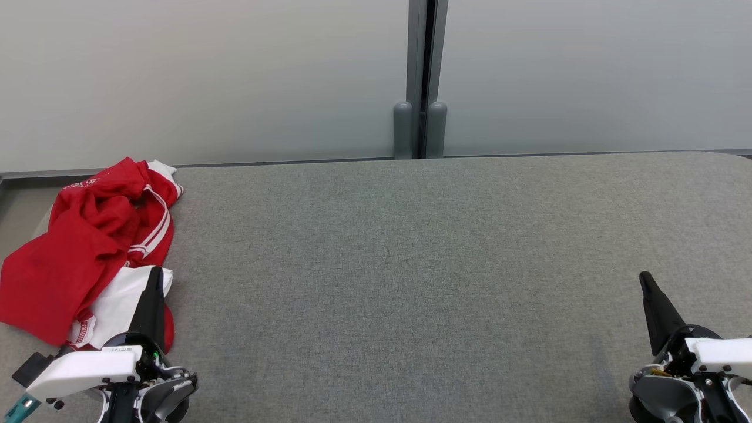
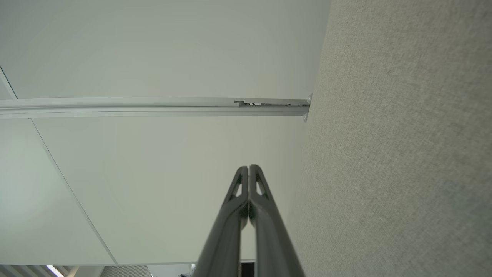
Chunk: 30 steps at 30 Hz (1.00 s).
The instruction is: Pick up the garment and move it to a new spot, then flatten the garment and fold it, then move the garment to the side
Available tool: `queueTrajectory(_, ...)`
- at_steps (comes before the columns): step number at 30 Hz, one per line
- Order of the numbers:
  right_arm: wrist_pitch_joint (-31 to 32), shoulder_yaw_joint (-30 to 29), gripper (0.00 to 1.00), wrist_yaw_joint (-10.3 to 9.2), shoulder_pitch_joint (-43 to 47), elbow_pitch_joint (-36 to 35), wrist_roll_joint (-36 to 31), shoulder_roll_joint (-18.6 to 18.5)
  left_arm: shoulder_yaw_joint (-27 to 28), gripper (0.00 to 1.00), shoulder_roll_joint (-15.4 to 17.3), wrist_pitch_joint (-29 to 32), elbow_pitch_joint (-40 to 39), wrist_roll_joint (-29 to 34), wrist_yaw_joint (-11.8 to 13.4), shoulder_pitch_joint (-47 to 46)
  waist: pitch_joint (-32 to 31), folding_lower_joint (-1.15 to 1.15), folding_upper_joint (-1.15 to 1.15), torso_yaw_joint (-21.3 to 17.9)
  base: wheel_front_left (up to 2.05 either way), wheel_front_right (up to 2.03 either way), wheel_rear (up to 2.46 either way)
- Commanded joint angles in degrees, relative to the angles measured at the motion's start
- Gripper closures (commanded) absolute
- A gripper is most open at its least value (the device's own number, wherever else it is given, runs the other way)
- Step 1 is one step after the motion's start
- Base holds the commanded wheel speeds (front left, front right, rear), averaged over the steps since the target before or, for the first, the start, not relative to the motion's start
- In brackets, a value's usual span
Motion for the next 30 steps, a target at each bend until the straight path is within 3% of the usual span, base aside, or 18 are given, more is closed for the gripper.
queueTrajectory(1, 0.14, -0.05, 1.0, 0.02, -0.26, 0.09, 0.14, -0.52, 0.19, 1.0, 0.31, 0.16, 0.0, -0.05, -0.23, -0.91, 0.0, 0.0, 0.0, 0.0, 0.0, 0.0, 0.0)
queueTrajectory(30, 0.14, -0.05, 1.0, 0.02, -0.26, 0.09, 0.14, -0.52, 0.19, 1.0, 0.32, 0.16, 0.0, -0.05, -0.23, -0.91, 0.0, 0.0, 0.0, 0.0, 0.0, 0.0, 0.0)
